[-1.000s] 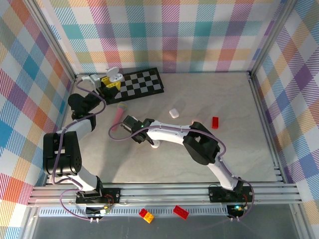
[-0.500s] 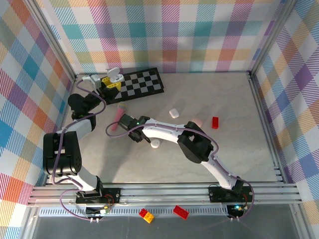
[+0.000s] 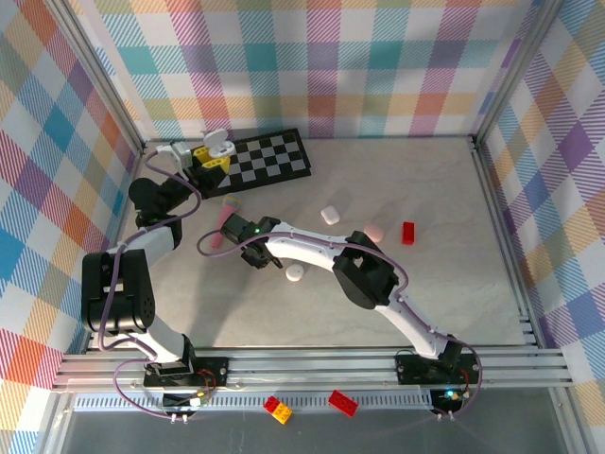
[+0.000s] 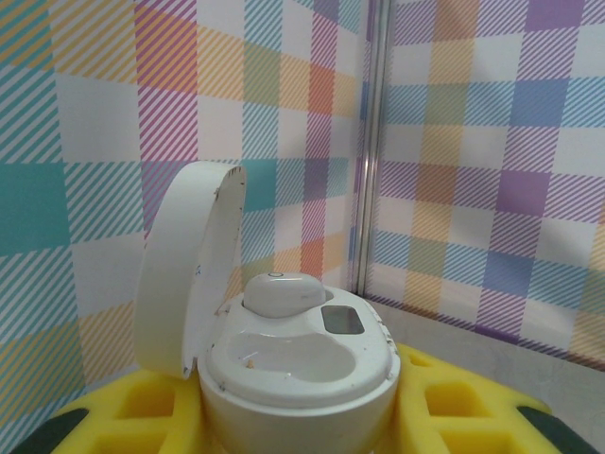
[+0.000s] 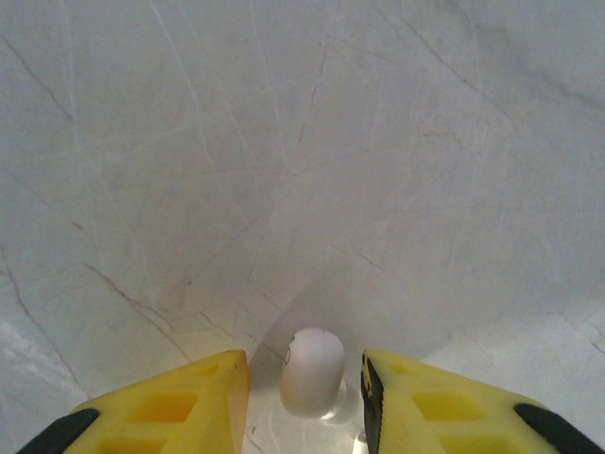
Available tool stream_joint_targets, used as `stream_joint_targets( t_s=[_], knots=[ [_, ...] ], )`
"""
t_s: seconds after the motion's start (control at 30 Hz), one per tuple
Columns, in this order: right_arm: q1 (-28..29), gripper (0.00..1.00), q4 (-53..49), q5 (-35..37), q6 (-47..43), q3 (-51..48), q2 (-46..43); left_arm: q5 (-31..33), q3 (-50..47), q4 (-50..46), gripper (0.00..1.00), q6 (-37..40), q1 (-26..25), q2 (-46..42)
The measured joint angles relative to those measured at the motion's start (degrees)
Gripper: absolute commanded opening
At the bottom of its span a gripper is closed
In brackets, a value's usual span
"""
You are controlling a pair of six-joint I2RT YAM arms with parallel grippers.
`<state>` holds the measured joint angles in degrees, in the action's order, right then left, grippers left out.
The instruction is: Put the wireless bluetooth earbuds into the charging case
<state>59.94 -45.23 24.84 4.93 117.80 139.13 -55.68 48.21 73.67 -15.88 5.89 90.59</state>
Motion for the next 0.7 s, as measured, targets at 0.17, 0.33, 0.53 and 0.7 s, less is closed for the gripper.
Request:
stream_joint_targets(
  t_s=[0.17,0.33,0.53,0.7],
  knots=[
    [0.02,0.37,-1.16,0.31,-0.98,1.55,0.83,-0.24,0.0,0.0,0.3,0.0,0.0,0.0],
    [0.02,0.32,-1.88,0.15,-1.44,2.91,1.64,-0.28,0.0,0.0,0.3,0.0,0.0,0.0],
    [0.09,0.24,-2.89,-0.35,-1.57,4.61,2.6,-0.42,-0.04,0.0,0.3,0.0,0.0,0.0],
    [0.07,0.23,-2.86,-0.83,-1.44,4.66,2.58,-0.39,-0.11,0.0,0.3,0.02,-0.02,-0.11]
  ],
)
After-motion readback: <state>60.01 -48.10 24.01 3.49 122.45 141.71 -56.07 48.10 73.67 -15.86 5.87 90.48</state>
